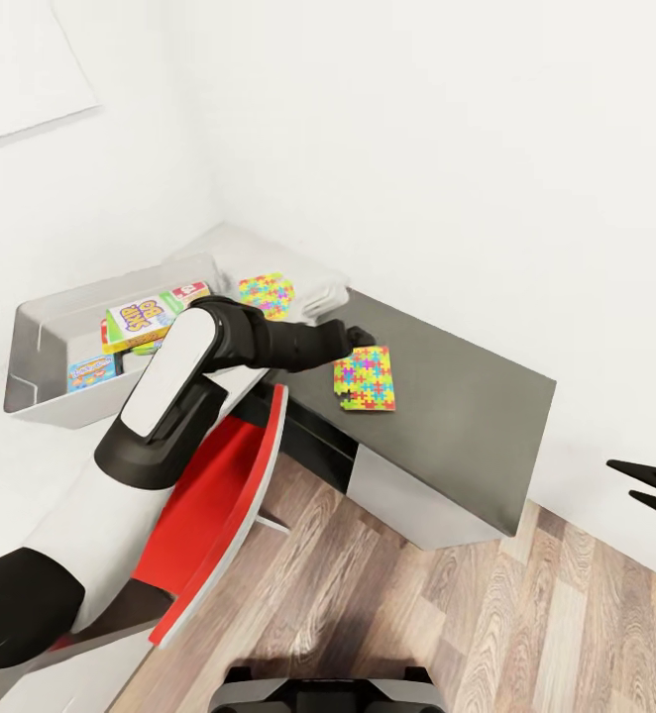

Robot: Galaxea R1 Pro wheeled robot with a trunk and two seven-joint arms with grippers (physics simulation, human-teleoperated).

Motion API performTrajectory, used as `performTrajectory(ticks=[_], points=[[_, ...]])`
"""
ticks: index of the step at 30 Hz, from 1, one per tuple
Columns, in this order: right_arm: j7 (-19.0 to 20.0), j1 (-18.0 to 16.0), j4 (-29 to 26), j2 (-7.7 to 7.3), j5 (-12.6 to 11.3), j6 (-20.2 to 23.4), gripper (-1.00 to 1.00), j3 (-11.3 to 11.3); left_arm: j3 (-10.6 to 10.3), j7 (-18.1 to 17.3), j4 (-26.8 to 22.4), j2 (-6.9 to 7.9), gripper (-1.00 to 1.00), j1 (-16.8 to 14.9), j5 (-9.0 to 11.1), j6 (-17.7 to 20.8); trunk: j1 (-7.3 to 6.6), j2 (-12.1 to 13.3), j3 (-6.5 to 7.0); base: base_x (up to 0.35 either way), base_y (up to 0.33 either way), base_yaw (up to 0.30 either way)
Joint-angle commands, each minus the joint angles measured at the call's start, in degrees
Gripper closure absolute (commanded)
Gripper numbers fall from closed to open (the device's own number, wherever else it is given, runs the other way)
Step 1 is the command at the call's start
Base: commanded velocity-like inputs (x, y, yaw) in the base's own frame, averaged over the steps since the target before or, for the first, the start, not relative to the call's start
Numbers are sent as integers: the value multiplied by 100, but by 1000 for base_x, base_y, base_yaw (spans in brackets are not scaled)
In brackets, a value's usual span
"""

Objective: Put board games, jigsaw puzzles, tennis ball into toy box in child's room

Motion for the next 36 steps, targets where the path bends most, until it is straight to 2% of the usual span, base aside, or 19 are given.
performTrajectory(ticks=[1, 4, 9, 15, 36], points=[[52, -7, 5, 0, 53, 22, -100, 63, 4, 68, -7, 25, -100, 2, 57, 12, 3, -10, -8, 0, 0, -6], [49, -11, 8, 0, 54, 22, -100, 136, 4, 75, -9, 46, -100, 9, 66, 11, 3, -10, -8, 0, 0, -5], [40, -19, 22, 0, 59, 20, -100, 414, -15, 92, -16, 92, -100, 31, 79, 8, 3, -10, -8, 16, 6, -3], [33, -26, 27, 0, 63, 19, -100, 548, -20, 91, -25, 113, -100, 74, 71, 12, 3, -10, -8, 108, 75, -1], [40, -25, -8, 3, 63, 14, -100, 637, 9, 67, -23, 43, -100, 64, 70, 28, 3, -10, -8, 186, 104, 0]])
